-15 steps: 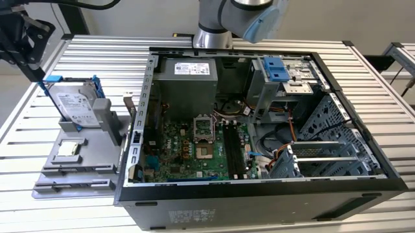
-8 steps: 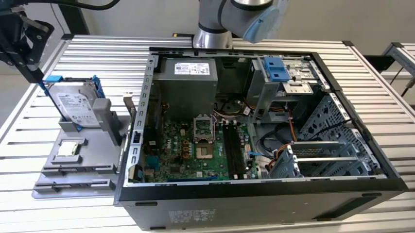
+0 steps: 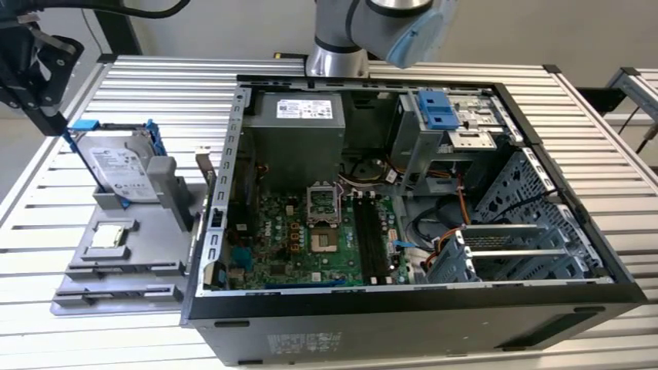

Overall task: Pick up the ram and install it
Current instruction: 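Reach for the ram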

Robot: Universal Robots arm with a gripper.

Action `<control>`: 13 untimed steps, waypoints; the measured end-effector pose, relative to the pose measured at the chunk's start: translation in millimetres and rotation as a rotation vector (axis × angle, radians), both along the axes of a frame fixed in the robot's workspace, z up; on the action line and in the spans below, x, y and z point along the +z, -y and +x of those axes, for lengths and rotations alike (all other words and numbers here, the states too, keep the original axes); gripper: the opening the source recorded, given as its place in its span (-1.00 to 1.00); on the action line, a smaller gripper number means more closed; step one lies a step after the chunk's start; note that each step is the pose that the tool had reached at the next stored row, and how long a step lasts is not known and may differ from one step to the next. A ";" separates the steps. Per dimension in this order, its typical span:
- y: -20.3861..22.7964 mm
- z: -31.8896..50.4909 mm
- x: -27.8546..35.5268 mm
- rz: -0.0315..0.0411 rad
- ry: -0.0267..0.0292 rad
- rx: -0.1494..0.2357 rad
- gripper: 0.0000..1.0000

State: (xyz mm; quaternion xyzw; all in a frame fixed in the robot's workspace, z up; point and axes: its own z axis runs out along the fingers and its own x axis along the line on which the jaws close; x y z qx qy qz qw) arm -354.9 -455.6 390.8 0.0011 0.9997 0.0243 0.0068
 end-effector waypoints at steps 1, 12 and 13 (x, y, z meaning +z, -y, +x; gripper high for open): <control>1.7 0.0 -0.1 0.0000 -0.0005 0.000 -1.00; 27.4 -0.3 -1.4 -0.0001 -0.0062 0.000 -1.00; 29.9 -0.3 -1.6 0.0000 -0.0069 0.000 -1.00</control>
